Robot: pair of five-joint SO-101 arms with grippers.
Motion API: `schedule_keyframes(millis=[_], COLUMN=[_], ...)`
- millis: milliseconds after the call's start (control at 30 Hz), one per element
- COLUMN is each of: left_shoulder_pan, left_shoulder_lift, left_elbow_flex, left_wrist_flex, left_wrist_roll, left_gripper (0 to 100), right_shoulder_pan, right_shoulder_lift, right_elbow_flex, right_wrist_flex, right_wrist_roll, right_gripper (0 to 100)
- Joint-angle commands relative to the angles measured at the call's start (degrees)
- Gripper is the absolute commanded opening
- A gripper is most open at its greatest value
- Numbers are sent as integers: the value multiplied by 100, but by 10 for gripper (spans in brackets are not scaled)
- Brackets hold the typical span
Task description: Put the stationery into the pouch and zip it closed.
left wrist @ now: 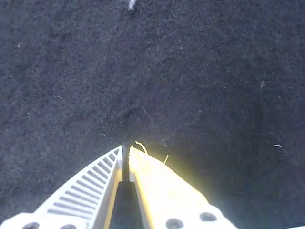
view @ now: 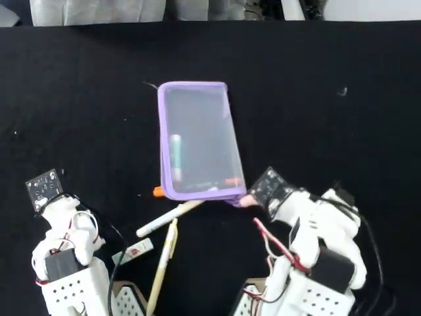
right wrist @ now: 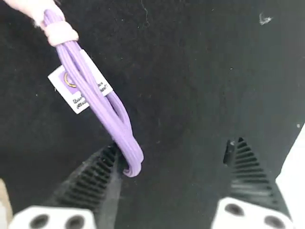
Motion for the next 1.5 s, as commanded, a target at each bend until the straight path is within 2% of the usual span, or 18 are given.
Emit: schedule_keyframes(millis=[0,133,433,833,967,1167,1333,1467], left_shoulder_pan=[-22,-22,-22,-22,-22,-22,-22,-22], left_shoulder_lift=[-35,-35,-35,-35,-35,-35,-35,-35], left_elbow_flex=[66,66,66,66,66,66,66,66], left_wrist_flex=[26,26,26,26,26,26,26,26], left_wrist_roll=[35,35,35,35,35,35,35,35], left_gripper=[30,30,30,30,30,30,30,30], right_shoulder_pan=[-712,-1705,-2066,-3130,-3446,-3516,-3516,-3490], right_shoulder_lift=[-84,-84,479,2879,3433,4163,4787,5332], right_elbow_flex=[-875,-1279,-1297,-945,-831,-505,-532,-488], right_wrist_flex=[853,1547,1582,-35,-730,-1837,-2013,-2602], right_wrist_roll=[79,18,-18,-62,-642,-738,-730,-730], right_gripper=[319,319,319,319,319,319,319,319])
